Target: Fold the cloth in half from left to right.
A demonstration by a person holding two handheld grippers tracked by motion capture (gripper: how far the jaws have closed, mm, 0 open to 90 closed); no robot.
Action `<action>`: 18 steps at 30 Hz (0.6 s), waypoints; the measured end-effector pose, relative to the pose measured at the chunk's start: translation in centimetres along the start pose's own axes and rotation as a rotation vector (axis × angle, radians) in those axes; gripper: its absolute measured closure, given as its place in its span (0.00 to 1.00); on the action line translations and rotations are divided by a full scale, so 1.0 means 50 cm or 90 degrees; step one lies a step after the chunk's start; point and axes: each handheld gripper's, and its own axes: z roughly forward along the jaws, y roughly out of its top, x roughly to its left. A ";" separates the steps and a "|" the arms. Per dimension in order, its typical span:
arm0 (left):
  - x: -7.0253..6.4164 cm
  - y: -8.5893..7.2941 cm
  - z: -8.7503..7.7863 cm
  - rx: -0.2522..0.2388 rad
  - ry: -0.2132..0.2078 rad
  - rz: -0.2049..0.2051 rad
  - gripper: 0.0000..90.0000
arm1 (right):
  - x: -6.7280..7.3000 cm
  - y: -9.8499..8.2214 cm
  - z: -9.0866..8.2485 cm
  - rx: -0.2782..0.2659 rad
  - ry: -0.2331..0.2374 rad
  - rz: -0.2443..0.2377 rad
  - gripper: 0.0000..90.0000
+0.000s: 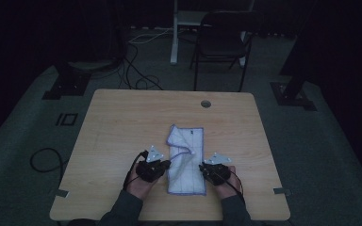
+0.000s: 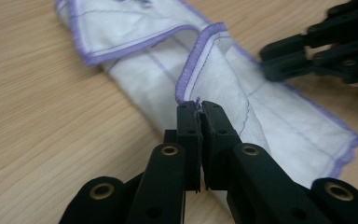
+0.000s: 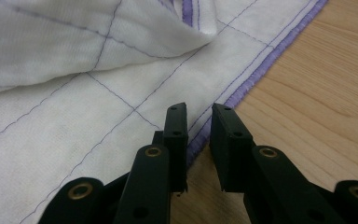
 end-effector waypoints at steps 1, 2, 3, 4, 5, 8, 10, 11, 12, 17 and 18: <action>-0.006 0.002 0.001 -0.002 -0.007 0.001 0.97 | -0.001 0.000 -0.001 0.000 -0.001 0.002 0.85; -0.011 0.004 0.001 -0.002 -0.012 0.006 0.97 | -0.003 0.000 -0.002 -0.001 -0.005 0.003 0.85; -0.015 0.006 0.002 -0.003 -0.016 0.008 0.97 | -0.005 0.000 -0.004 -0.002 -0.010 0.006 0.86; -0.024 0.008 0.003 -0.005 -0.026 0.011 0.97 | -0.007 0.000 -0.006 -0.004 -0.015 0.008 0.86; -0.031 0.010 0.004 -0.006 -0.033 0.018 0.97 | -0.013 0.000 -0.009 -0.009 -0.021 0.013 0.86; -0.057 0.017 0.011 -0.004 -0.051 0.040 0.97 | -0.027 -0.002 -0.018 -0.016 -0.035 0.030 0.86; -0.075 0.021 0.020 0.000 -0.066 0.054 0.97 | -0.035 -0.003 -0.023 -0.022 -0.043 0.041 0.86; -0.082 0.022 0.024 0.001 -0.070 0.059 0.97 | -0.038 -0.004 -0.024 -0.024 -0.046 0.045 0.86; -0.091 0.024 0.028 0.003 -0.077 0.066 0.97 | -0.040 -0.004 -0.026 -0.025 -0.048 0.046 0.86; -0.131 0.032 0.045 0.008 -0.117 0.088 0.97 | -0.050 -0.006 -0.029 -0.029 -0.056 0.059 0.86; -0.136 0.032 0.046 0.009 -0.123 0.089 0.97 | -0.051 -0.006 -0.030 -0.029 -0.057 0.060 0.86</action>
